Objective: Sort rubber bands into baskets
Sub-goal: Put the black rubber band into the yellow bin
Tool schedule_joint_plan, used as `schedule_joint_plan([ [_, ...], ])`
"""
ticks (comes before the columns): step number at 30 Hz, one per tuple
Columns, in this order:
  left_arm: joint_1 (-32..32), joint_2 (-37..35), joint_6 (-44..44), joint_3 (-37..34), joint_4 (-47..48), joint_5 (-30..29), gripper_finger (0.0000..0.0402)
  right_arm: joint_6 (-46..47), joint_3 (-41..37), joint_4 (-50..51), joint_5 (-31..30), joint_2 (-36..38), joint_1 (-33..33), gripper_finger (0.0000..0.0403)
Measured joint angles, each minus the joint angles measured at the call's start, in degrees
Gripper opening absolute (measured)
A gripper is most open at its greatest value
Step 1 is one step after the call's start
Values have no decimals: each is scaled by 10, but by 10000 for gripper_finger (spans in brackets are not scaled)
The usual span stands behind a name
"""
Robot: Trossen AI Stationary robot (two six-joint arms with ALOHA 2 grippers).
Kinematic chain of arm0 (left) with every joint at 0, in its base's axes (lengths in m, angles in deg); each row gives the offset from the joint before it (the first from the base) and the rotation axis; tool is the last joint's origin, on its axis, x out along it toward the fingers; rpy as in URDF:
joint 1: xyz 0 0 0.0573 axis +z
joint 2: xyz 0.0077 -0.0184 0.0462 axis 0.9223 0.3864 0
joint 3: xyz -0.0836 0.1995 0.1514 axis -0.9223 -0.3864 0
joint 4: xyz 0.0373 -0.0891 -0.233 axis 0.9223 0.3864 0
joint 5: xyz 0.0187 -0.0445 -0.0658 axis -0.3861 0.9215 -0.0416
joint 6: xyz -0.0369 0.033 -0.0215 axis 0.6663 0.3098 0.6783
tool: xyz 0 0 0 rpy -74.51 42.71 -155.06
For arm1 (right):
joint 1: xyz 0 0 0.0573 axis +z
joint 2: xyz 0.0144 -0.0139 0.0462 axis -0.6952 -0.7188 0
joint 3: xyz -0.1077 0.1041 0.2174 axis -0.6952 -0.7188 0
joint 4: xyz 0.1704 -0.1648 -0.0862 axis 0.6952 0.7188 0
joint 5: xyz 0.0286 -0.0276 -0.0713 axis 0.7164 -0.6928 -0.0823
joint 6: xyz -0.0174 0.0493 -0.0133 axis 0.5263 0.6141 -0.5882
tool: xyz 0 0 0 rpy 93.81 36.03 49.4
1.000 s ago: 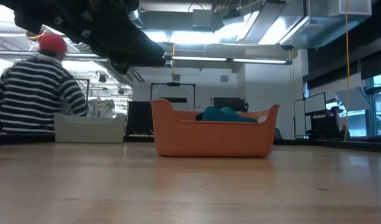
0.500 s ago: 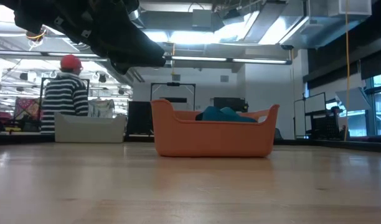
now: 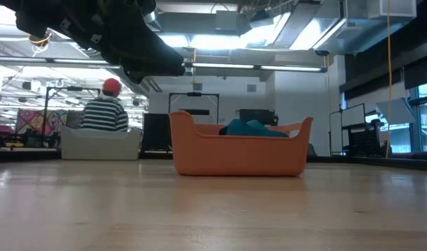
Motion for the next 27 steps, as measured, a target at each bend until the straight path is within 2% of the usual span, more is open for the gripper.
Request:
schedule_joint_plan([
  [9, -4, -7, -2, 0, 3, 0, 127, -155, 1, -1, -155, 65, -50, 9],
  [16, -11, -44, -18, 0, 26, 0, 127, -283, 1, 0, -190, 111, -115, 9],
  [27, -10, -142, -88, 0, 117, -1, 127, -463, 1, 17, -223, 161, -257, 4],
])
